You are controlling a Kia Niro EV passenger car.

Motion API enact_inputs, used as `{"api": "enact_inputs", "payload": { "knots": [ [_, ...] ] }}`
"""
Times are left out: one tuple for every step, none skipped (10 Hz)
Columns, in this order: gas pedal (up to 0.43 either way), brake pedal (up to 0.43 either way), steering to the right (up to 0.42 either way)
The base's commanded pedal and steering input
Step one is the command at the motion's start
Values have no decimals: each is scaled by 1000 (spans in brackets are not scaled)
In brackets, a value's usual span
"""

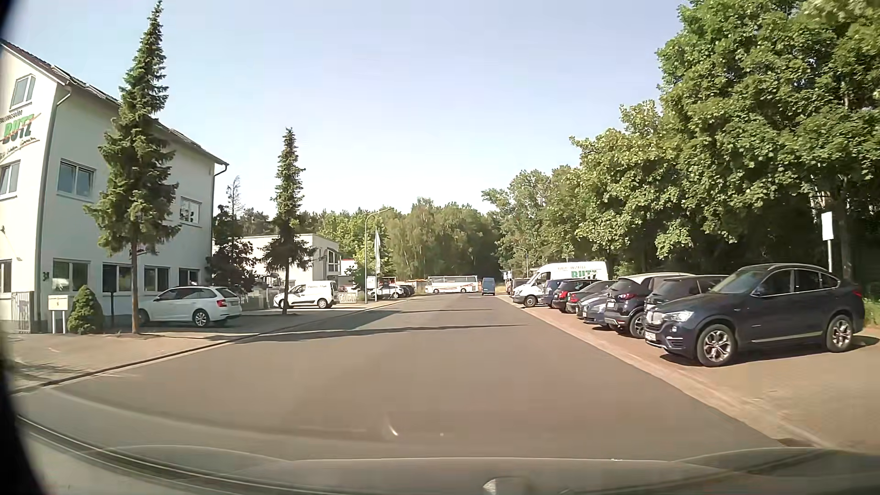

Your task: Follow the waypoints while adhering to traffic rules and regulations

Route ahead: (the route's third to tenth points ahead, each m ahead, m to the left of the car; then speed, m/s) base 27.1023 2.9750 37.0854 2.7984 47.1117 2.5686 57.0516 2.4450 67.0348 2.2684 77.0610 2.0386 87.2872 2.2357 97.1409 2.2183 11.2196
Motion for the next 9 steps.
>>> {"api": "enact_inputs", "payload": {
  "knots": [
    [0,18,-2],
    [0,18,-2],
    [0,18,-2],
    [0,18,-2],
    [0,18,-2],
    [0,18,-2],
    [0,18,-2],
    [0,18,-2],
    [0,18,-2]
  ]
}}
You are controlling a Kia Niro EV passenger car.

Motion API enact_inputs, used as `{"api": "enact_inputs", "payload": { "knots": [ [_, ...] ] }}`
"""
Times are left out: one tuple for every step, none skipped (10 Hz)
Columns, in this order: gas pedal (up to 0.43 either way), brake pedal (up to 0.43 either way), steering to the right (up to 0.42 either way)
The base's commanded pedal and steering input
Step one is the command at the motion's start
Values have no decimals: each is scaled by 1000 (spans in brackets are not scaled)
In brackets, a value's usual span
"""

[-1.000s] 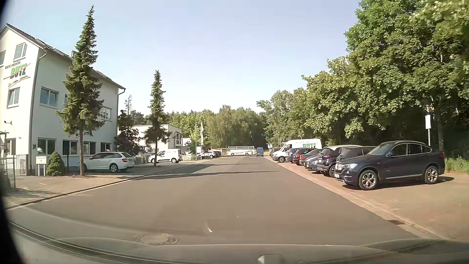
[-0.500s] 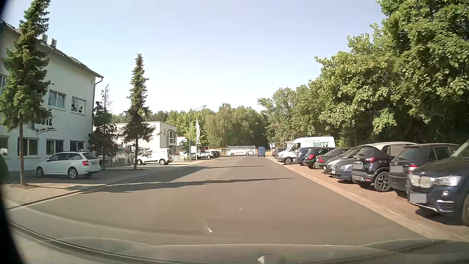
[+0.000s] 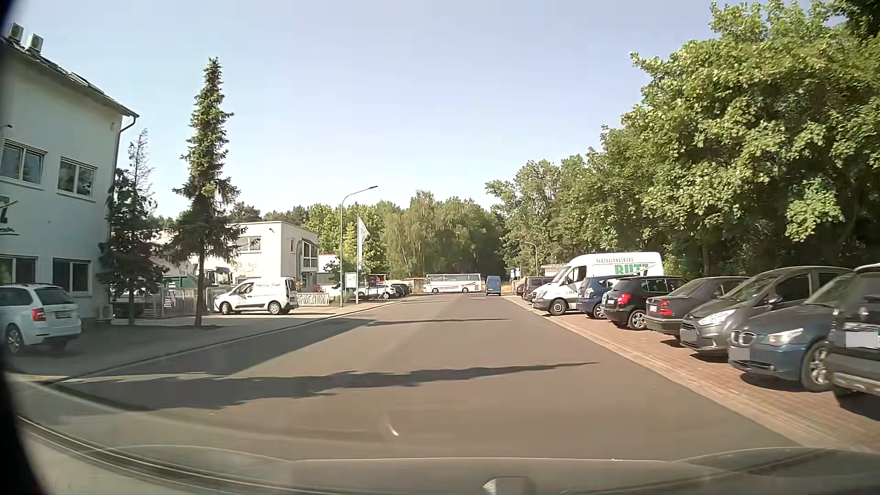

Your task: Follow the waypoints while adhering to traffic rules and regulations

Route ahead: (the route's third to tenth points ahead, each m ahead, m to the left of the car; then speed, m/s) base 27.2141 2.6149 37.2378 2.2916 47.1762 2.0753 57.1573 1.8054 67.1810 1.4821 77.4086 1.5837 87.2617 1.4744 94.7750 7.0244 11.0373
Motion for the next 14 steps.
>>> {"api": "enact_inputs", "payload": {
  "knots": [
    [0,18,-2],
    [0,18,-2],
    [0,18,-1],
    [0,18,-1],
    [0,18,-1],
    [0,18,-1],
    [0,18,-1],
    [0,18,-1],
    [0,18,-1],
    [0,18,-1],
    [0,24,-1],
    [0,24,-1],
    [0,30,-1],
    [0,30,-1]
  ]
}}
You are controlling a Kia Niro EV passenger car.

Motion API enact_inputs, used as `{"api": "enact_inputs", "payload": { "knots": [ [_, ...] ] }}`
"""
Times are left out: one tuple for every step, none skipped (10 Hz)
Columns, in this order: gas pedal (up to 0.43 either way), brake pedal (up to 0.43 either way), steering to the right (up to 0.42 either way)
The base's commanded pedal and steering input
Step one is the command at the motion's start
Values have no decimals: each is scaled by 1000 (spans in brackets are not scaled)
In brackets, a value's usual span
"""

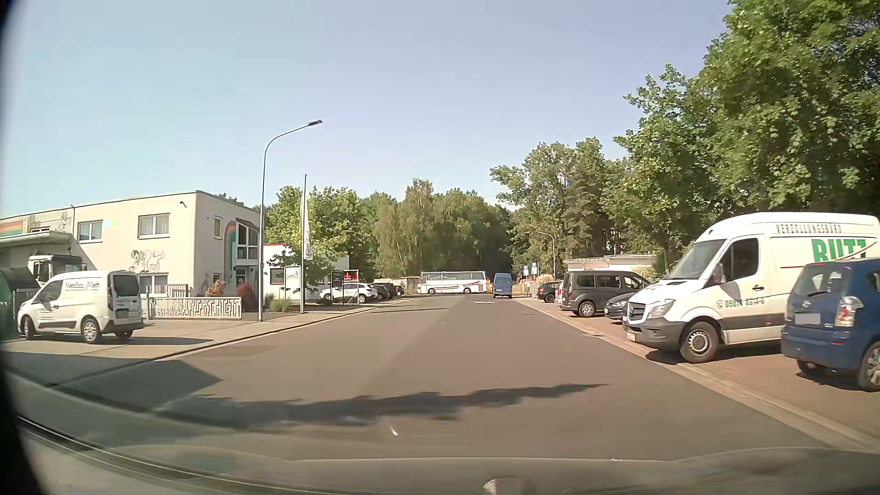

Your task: Follow the waypoints while adhering to traffic rules and regulations

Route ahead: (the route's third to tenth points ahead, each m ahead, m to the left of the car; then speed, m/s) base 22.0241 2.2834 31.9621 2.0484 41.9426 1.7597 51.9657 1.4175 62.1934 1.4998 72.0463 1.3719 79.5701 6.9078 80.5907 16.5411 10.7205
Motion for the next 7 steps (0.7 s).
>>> {"api": "enact_inputs", "payload": {
  "knots": [
    [0,30,-1],
    [0,30,-1],
    [0,30,-1],
    [0,30,-1],
    [0,30,-1],
    [0,30,-1],
    [0,30,0]
  ]
}}
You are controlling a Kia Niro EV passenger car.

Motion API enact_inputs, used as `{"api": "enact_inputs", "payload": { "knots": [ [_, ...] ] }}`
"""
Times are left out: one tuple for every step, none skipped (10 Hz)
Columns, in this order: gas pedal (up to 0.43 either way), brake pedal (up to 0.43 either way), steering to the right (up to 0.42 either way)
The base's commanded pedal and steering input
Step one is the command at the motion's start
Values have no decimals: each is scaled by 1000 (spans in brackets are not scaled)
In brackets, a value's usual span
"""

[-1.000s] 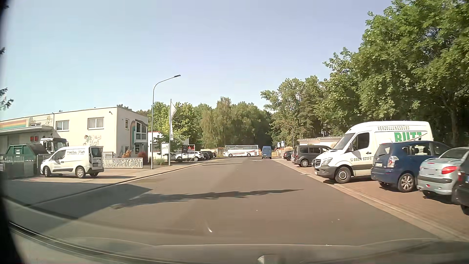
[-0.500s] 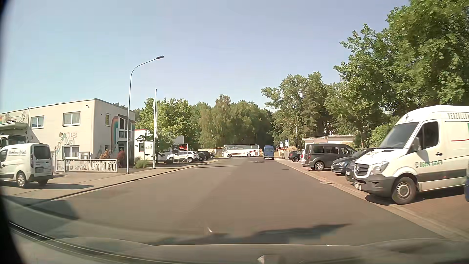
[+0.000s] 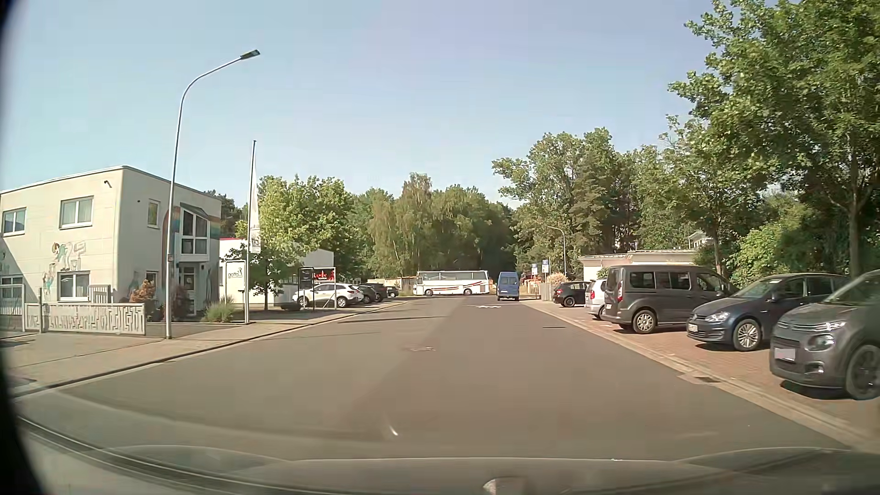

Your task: Follow the waypoints while adhering to traffic rules and regulations

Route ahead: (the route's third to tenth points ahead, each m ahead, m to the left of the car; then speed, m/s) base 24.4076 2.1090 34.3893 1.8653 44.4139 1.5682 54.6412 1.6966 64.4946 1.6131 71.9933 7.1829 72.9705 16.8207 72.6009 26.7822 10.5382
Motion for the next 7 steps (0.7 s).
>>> {"api": "enact_inputs", "payload": {
  "knots": [
    [0,30,0],
    [0,30,0],
    [0,30,0],
    [0,30,0],
    [0,30,0],
    [0,37,0],
    [0,49,0]
  ]
}}
